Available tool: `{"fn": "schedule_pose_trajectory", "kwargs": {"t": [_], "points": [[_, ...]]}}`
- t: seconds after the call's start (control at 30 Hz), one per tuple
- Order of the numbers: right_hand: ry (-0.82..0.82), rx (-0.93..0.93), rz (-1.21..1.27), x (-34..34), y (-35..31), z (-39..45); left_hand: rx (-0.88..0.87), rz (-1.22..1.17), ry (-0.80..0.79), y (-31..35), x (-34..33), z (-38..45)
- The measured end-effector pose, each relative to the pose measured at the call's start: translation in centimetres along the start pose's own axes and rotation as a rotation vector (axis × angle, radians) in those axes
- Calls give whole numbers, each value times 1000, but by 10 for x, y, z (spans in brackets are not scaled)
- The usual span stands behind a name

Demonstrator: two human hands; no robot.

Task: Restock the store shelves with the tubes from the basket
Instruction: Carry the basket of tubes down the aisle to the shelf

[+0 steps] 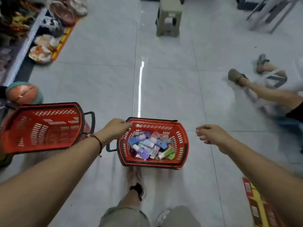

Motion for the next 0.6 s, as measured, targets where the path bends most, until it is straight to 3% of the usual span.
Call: {"fn": "schedule_pose_trajectory", "kwargs": {"t": [0.17, 0.3, 0.5, 0.6], "points": [[-93, -237, -49, -65, 57, 89, 217, -15, -59, -99, -31, 100], [-103, -332, -39, -117, 100, 168, 279, 2, -40, -161, -62, 175], [-3, -392, 129, -171, 170, 285, 371, -103, 117, -227, -99, 281], [108, -500, 239, -175, 213, 331, 409, -288, 184, -245, -116, 311]]}}
Point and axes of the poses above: each hand's wrist, its own z-axis towards the middle knuckle, its own x-axis out of the back of the hand, y = z × x, the point moved 4 cm from there along z, towards the middle knuckle, and after that the axes turned 4 degrees about -z, right-handed, at the moved point
